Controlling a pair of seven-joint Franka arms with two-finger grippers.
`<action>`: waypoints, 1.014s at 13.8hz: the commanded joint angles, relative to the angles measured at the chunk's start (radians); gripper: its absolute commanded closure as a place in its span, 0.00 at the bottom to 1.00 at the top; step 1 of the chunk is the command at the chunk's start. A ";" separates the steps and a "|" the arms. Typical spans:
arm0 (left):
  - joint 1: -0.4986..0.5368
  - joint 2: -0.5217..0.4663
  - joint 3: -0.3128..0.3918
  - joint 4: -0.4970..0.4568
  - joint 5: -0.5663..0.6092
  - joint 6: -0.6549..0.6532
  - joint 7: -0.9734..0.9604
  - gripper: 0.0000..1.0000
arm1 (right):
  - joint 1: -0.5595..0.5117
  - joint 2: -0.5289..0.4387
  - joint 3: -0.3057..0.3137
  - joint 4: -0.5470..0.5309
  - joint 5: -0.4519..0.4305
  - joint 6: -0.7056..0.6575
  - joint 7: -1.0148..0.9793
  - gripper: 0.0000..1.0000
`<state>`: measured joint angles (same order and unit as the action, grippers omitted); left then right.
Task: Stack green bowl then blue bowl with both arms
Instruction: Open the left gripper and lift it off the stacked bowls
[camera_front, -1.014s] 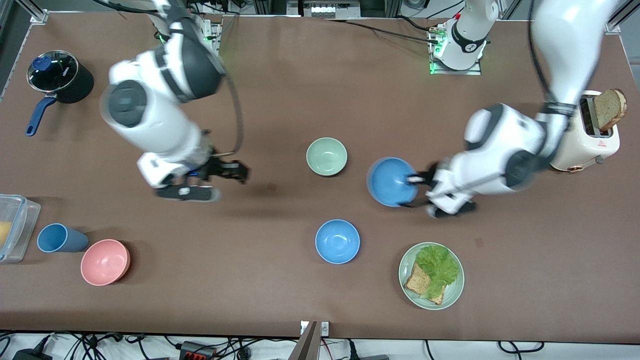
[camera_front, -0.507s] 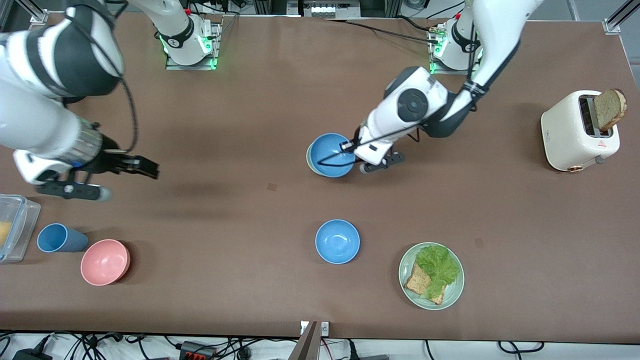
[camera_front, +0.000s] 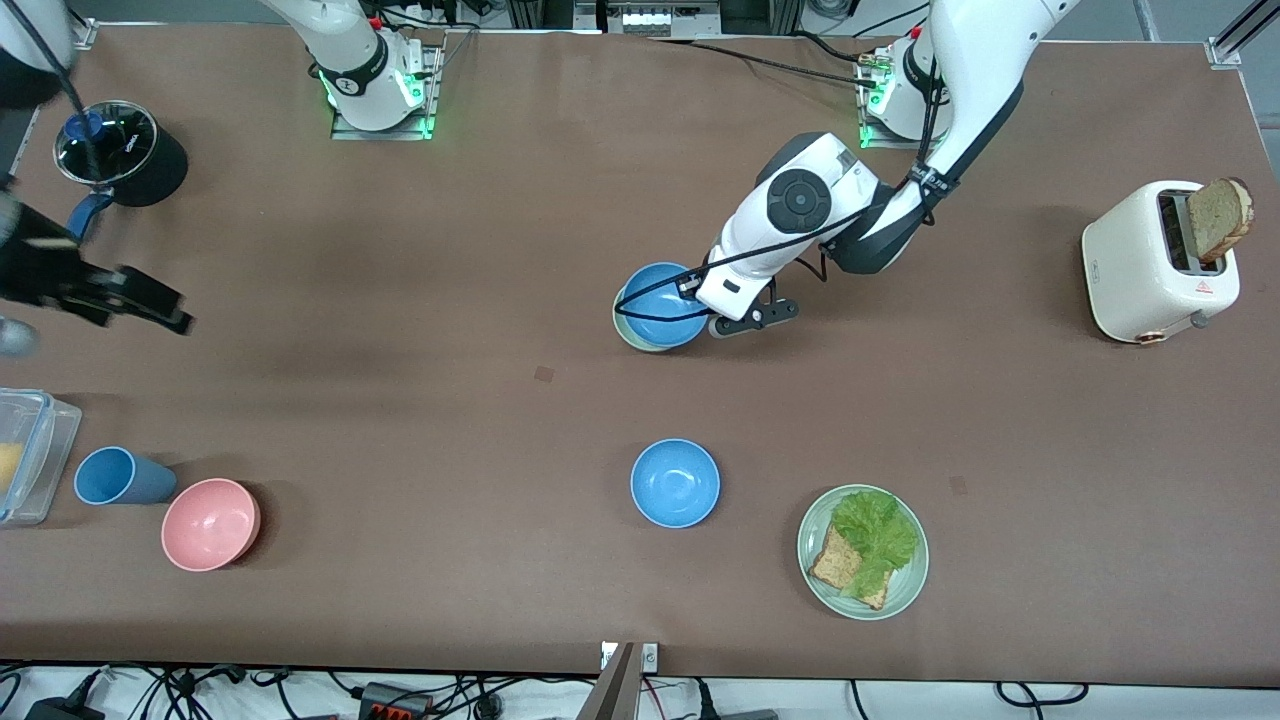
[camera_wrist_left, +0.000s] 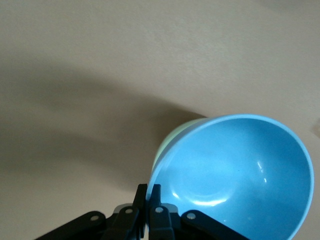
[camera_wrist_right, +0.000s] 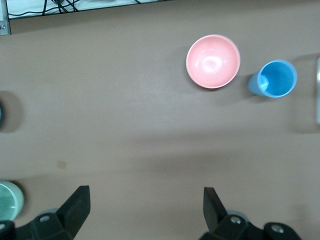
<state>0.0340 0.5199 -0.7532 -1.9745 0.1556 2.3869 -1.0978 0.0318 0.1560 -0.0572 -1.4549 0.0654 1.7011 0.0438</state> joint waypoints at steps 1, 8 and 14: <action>-0.035 0.025 0.011 0.005 0.074 0.011 -0.063 1.00 | -0.069 -0.018 0.057 -0.025 -0.021 0.005 -0.074 0.00; -0.057 0.068 0.015 0.054 0.082 0.005 -0.083 0.82 | -0.059 -0.022 0.027 -0.027 -0.027 -0.006 -0.078 0.00; -0.040 0.058 0.014 0.267 0.081 -0.298 -0.071 0.55 | -0.056 -0.092 0.030 -0.156 -0.067 -0.008 -0.070 0.00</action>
<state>-0.0025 0.5736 -0.7345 -1.8259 0.2030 2.2328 -1.1578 -0.0205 0.1068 -0.0357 -1.5448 0.0135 1.6705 -0.0163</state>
